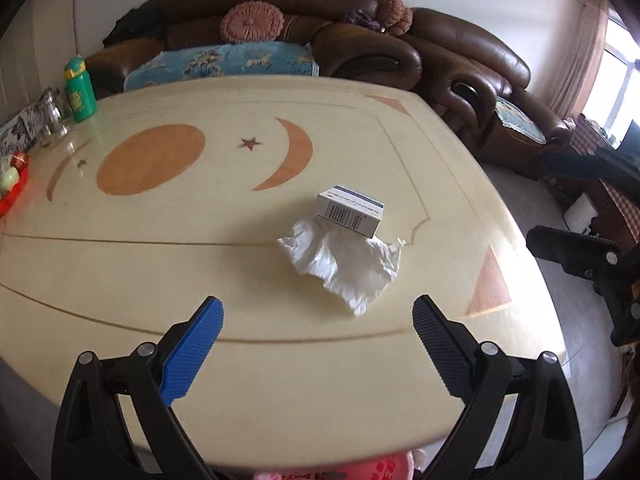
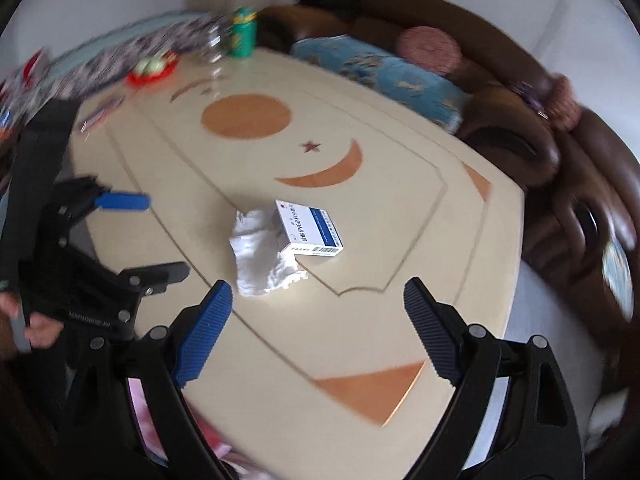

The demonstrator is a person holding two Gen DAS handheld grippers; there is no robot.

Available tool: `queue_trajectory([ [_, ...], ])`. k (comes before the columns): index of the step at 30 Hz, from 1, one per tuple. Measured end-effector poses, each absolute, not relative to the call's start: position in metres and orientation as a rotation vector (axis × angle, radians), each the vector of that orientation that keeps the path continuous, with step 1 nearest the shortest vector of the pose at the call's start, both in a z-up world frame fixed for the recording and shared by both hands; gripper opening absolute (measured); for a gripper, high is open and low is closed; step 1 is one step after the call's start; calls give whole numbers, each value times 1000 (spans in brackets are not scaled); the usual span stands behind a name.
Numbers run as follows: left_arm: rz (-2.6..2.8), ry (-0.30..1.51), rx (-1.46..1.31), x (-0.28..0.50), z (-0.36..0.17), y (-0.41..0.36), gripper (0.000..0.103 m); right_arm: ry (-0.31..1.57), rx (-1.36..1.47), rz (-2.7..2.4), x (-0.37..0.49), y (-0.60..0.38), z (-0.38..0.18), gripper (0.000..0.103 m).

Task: Collect trash
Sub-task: 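Move both grippers back over the table toward the tissue and medicine box, then grasp the white tissue with the left gripper while the right grasps the white medicine box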

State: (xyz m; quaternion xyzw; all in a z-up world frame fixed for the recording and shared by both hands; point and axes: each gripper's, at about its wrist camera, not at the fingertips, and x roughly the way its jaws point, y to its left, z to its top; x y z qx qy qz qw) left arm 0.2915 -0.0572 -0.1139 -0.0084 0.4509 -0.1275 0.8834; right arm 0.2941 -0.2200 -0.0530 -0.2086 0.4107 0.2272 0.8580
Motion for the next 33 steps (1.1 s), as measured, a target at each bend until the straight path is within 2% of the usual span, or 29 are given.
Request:
queue_trajectory([
  [8,-201,983,-41,327,-145,-79,93,927,-569,654,354,-219,-91,85],
  [14,-203,996,-4,345,-160,-94,93,945,-520,686,373,-226,-120,86],
  [23,-197,1006,-29,368,-176,-102,93,917,-536,671,390,-237,-142,85],
  [30,-179,1045,-23,378,-195,-98,93,861,-657,662,389,-236,-166,85],
  [33,-176,1037,-5,378,-197,-94,90,816,-719,674,383,-226,-178,85],
])
